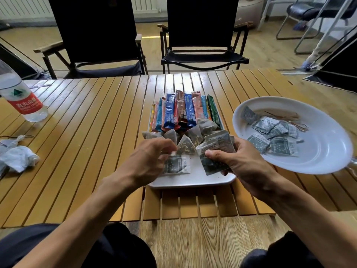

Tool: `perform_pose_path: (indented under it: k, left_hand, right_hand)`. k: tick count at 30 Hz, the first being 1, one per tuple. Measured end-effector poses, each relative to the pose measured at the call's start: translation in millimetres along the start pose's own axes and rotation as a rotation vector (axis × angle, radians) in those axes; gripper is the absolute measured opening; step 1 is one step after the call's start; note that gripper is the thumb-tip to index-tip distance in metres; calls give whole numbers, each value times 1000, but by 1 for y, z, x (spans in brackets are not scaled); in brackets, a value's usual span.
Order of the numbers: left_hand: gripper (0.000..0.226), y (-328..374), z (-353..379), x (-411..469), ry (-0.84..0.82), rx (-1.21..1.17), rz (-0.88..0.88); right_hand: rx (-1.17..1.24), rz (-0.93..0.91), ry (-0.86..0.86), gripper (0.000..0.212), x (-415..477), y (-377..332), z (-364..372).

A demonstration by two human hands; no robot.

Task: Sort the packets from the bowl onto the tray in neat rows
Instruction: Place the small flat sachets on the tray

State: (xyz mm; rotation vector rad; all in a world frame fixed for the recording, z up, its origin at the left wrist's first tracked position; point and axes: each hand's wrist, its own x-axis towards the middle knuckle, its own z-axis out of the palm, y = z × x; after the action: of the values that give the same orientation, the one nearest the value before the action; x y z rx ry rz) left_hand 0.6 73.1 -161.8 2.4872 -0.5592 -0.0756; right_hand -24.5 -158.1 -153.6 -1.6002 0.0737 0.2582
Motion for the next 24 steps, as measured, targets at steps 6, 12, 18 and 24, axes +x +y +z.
perform_pose_path:
  k: [6,12,18,24]
  left_hand:
    - [20,-6,2,-9,-47,133,16]
    - [22,-6,8,-8,-15,194,29]
    - [24,-7,11,-8,-1,211,52]
    - [16,33,14,0,-63,-451,-62]
  right_hand:
    - [2,-1,10,22,0,1,1]
    - [14,-1,36,22,-1,3,2]
    - [15,-1,36,24,-3,2,4]
    - [35,-10,-21,35,-4,1,10]
